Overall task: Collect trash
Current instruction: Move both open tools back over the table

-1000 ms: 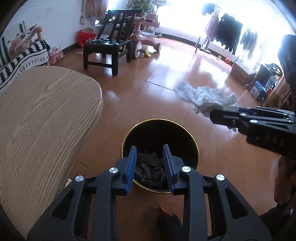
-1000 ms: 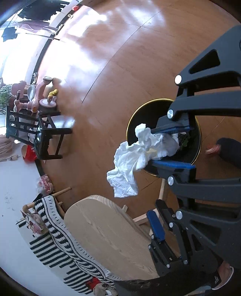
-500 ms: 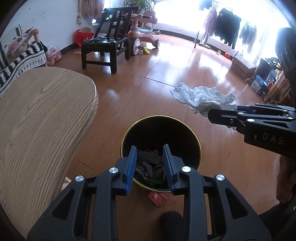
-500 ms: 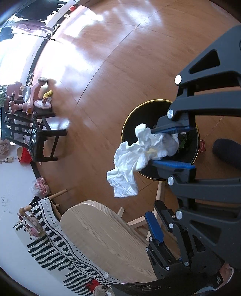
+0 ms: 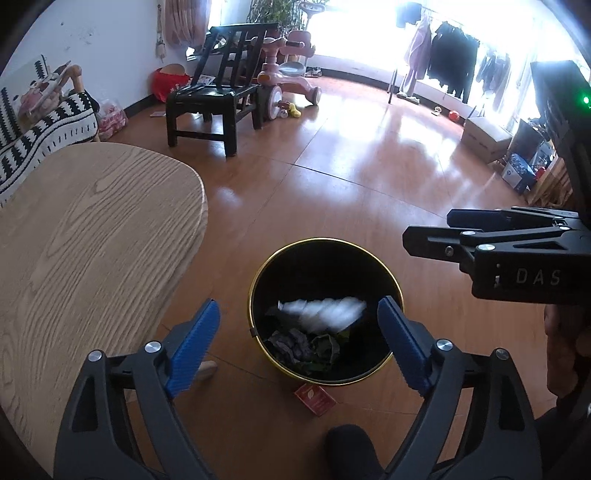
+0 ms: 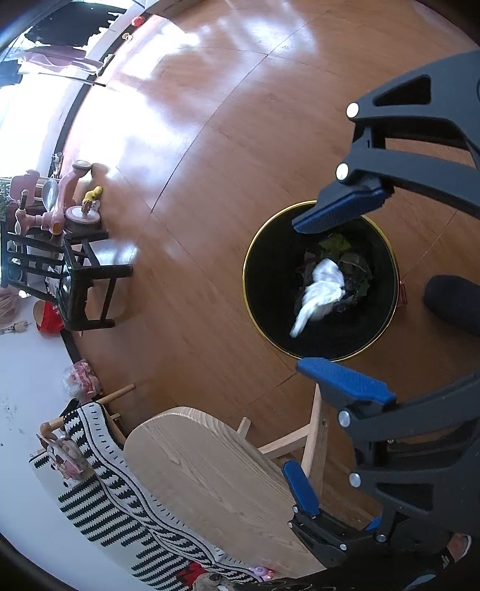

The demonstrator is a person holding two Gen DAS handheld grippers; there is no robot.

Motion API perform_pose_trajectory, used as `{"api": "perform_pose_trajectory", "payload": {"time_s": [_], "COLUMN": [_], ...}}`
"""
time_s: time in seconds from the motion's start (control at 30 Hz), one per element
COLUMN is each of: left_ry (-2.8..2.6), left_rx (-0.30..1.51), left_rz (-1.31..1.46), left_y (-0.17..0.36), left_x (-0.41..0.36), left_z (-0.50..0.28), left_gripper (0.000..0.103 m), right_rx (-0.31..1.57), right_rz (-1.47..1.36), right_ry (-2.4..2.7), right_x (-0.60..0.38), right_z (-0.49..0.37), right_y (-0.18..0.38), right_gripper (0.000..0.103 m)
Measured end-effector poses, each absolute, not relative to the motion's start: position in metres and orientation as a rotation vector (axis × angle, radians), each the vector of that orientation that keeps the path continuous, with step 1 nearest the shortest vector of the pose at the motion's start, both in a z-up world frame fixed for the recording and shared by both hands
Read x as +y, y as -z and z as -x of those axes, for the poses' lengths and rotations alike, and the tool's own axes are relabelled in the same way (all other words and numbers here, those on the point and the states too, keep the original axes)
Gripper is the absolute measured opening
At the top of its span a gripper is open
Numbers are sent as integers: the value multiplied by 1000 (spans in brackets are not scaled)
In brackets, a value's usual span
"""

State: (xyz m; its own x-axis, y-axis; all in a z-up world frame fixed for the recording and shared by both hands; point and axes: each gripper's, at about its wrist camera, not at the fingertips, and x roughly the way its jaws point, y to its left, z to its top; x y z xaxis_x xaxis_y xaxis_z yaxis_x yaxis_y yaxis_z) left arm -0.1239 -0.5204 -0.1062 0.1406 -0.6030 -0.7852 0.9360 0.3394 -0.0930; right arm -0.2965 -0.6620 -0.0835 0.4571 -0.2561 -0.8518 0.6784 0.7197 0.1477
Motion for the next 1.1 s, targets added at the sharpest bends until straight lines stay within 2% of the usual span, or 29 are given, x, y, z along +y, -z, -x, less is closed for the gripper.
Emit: {"api": "perform_pose_trajectory", "payload": {"time_s": [0.2,0.43,0.73,1.1], "left_ry": [1150,1065,819,435], "left_rx": [822,806,762,780], "left_rz": [-464,-377,-304,-154], "left_y": [94,65,32,38], "left_x": [-504,-447,-319,-111], "left_z": [114,74,-4,-103], "left_gripper": [90,93,94,94], "right_rx": [899,859,838,848], "right_rz": [-495,-419,-331,-260], "right_ry": [602,534,342,45], "right_x": [-652,-617,-536,-393], "right_z": [288,249,156,15], "right_y": [71,49,27,24], "right_gripper": [75,82,83,83]}}
